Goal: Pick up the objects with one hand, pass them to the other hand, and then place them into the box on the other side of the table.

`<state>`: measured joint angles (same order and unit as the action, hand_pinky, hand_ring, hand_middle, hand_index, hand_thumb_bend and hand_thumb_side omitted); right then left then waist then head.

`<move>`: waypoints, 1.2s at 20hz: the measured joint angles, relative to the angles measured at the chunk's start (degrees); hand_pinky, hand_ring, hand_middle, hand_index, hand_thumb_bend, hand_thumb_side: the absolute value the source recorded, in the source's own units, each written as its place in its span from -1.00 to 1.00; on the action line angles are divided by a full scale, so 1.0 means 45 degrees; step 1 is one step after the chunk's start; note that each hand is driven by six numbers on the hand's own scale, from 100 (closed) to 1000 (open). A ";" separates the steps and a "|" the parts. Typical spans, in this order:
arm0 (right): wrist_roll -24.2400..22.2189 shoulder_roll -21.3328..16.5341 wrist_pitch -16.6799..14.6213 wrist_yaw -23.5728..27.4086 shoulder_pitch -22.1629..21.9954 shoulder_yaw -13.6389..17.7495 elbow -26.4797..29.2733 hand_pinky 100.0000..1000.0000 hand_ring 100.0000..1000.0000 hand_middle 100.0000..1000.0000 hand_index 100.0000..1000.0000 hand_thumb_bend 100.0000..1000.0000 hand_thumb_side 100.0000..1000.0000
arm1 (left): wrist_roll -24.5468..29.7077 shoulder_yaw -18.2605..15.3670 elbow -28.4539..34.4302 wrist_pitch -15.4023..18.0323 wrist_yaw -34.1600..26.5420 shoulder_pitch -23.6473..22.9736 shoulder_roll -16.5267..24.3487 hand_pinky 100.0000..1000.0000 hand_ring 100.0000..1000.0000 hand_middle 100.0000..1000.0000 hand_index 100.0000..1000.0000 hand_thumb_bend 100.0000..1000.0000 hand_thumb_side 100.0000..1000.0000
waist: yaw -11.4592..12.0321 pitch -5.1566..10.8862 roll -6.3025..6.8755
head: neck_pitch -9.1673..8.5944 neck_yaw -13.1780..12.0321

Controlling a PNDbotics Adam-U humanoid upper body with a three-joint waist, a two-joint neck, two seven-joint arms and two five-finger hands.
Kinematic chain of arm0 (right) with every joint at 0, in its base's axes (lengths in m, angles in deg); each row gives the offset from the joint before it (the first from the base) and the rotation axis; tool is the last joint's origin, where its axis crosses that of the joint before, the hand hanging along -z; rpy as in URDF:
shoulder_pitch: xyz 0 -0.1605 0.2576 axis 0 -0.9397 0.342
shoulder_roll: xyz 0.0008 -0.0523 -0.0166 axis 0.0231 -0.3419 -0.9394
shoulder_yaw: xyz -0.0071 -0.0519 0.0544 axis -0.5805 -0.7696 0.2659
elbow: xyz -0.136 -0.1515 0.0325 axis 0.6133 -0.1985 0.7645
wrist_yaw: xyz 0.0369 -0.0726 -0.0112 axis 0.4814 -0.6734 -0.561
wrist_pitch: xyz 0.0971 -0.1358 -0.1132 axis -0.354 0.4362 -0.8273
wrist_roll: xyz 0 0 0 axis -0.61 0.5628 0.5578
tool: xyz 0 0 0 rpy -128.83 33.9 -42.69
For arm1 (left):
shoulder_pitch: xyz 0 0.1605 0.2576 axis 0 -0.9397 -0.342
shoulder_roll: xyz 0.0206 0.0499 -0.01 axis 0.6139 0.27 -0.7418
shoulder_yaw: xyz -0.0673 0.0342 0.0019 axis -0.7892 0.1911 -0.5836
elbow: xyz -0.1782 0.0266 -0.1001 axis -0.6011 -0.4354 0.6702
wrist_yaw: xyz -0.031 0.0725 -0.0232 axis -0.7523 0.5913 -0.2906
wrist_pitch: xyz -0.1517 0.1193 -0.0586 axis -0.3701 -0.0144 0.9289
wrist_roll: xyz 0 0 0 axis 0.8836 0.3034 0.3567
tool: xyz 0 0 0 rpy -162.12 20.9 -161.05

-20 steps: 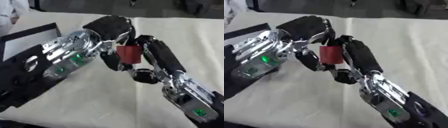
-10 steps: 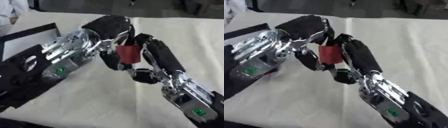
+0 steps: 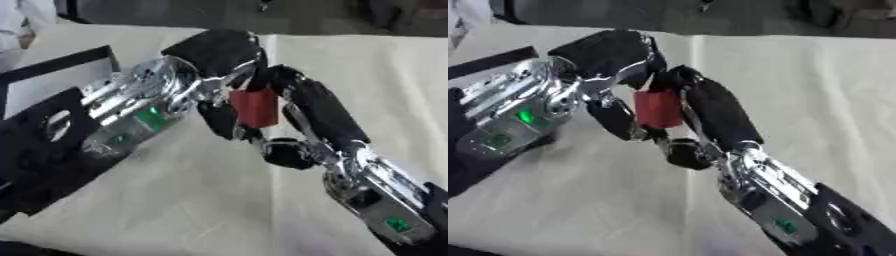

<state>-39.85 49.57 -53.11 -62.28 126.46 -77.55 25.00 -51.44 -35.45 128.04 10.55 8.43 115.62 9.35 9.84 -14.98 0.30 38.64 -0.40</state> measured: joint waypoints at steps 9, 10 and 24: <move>-0.0133 0.0000 -0.0096 -0.0455 -0.0002 0.0046 0.0001 0.27 0.45 0.64 0.82 -0.50 -1.00 | 0.0286 -0.0008 0.0016 0.0103 0.0171 0.0000 0.0006 0.14 -0.31 -0.59 -0.33 -0.94 -1.00 | -0.0016 0.0000 0.0002 | 0.0000 -0.0004; -0.0142 0.0000 -0.0104 -0.0500 -0.0002 0.0045 0.0001 0.28 0.46 0.64 0.83 -0.54 -1.00 | 0.0307 -0.0010 0.0022 0.0113 0.0182 0.0000 0.0006 0.14 -0.31 -0.59 -0.33 -0.93 -1.00 | -0.0018 0.0000 0.0002 | 0.0000 -0.0006; -0.0187 0.0000 -0.0038 -0.0907 -0.0011 0.0041 0.0050 0.31 0.48 0.67 0.89 -0.61 -1.00 | 0.0483 -0.0087 0.0050 0.0244 0.0361 -0.0002 0.0033 0.13 -0.33 -0.62 -0.35 -0.87 -1.00 | -0.0002 0.0001 0.0000 | -0.0001 -0.0007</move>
<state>-40.69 49.57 -53.28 -66.36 126.42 -77.37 25.23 -49.26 -35.84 128.27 11.65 10.05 115.61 9.50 9.83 -14.98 0.30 38.64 -0.43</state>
